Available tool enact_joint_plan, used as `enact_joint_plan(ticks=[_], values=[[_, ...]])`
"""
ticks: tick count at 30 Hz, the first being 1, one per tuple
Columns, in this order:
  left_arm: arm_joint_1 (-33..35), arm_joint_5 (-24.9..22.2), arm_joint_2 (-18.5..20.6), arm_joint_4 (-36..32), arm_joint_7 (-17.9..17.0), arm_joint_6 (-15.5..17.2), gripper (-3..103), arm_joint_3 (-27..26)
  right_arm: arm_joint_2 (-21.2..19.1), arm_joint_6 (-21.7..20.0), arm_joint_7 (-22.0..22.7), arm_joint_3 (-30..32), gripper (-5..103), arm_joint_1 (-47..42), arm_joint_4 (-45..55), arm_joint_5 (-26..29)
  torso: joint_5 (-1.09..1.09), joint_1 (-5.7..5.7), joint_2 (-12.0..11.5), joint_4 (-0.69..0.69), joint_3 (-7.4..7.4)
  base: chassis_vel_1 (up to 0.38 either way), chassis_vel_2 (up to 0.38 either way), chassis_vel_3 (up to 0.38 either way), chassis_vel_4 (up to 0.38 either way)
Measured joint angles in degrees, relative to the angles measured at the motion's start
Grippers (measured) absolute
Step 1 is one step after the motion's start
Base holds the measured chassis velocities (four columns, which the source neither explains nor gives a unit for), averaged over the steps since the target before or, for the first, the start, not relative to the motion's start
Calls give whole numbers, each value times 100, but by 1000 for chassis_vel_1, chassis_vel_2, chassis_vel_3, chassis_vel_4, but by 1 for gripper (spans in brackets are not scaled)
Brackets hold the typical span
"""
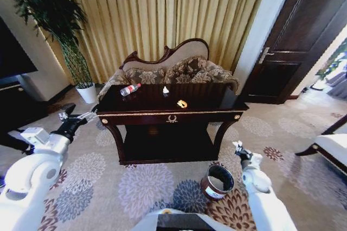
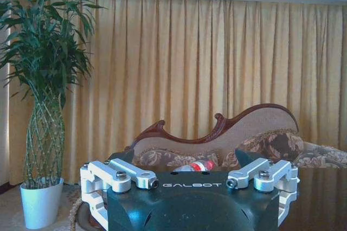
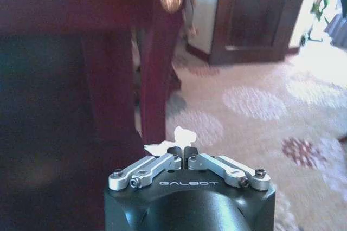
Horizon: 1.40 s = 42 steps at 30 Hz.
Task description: Move to the front of the table and place the trash on the table into the trash bin.
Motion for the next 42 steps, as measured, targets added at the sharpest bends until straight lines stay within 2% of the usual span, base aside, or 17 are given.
enact_joint_plan(ticks=[4, 9, 12, 19, 25, 27, 28, 29, 31, 32, 34, 35, 37, 38, 40, 41, 42], values=[[5, -11, 28, 32, 9, -36, 100, -73, 110, 182, 0, 5, 1, 358, -937, -415, -1, 0, 1, -1, -1, 0, 0, 0, 0], [3, -13, 27, 45, 17, -52, 100, -124, 185, 282, 0, 85, 1, 617, -1565, -694, -1, 0, 1, 0, -1, 0, 0, 0, 0], [-35, 33, -44, 52, 58, -57, 100, -184, 286, 352, 0, 215, 1, 708, -1964, -1104, -1, 0, 0, -1, 0, 0, 0, 0, 0], [76, 33, -84, 18, 96, -69, 100, -325, 517, 393, 0, 413, 1, 506, -1939, -1516, -1, 0, 1, -2, -1, 0, 0, 0, 0], [127, 24, -92, 22, 132, -139, 100, -366, 738, 588, 1, 513, 2, 501, -1875, -1596, 2, -1, 1, -1, -1, 0, 0, 0, 0], [133, 22, -119, -7, 134, -141, 100, -372, 785, 630, 1, 537, 13, 554, -1877, -1611, -2, 0, 1, 1, -1, 0, 0, 0, 0], [133, 22, -119, -7, 134, -141, 100, -372, 785, 630, 1, 537, 13, 554, -1877, -1611, -2, 0, 1, 1, -1, 0, 0, 0, 0], [141, 21, -126, -23, 134, -141, 100, -378, 793, 634, 1, 538, 18, 561, -1873, -1622, -2, 0, 0, 0, 0, 0, 0, 0, 0], [156, 20, -132, -42, 135, -141, 100, -389, 798, 636, 1, 537, 18, 573, -1859, -1652, -1, 0, 0, -1, -1, 0, 0, 0, 0], [167, 17, -133, -49, 136, -141, 100, -401, 798, 640, 1, 538, 29, 576, -1851, -1665, -2, 0, 1, -1, -1, 0, 0, 0, 0], [179, 6, -133, -52, 137, -141, 100, -417, 797, 646, 1, 540, 29, 578, -1851, -1672, 0, -1, 1, -1, -1, 0, 0, 0, 0], [190, 0, -133, -52, 143, -141, 100, -427, 793, 656, 1, 542, 40, 577, -1851, -1676, 0, -1, 1, 0, -1, 0, 0, 0, 0], [205, -2, -137, -52, 151, -145, 100, -431, 779, 679, 1, 549, 51, 569, -1870, -1677, -1, -1, 1, -1, -1, 0, 0, 0, 0], [205, -2, -137, -52, 151, -145, 100, -431, 779, 679, 1, 549, 51, 569, -1870, -1677, -1, -1, 1, -1, -1, 0, 0, 0, 0], [229, -2, -151, -58, 154, -148, 100, -431, 764, 729, 1, 558, 61, 571, -1917, -1675, -1, 0, 1, -1, -1, 0, 0, 0, 0], [236, -1, -155, -70, 154, -150, 100, -431, 759, 752, 1, 564, 61, 576, -1938, -1673, -1, 0, 0, -1, -1, 0, 0, 0, 0], [239, 0, -157, -87, 155, -151, 100, -429, 753, 775, 1, 570, 67, 585, -1954, -1668, 0, 0, 1, -1, -1, 0, 0, 0, 0]])
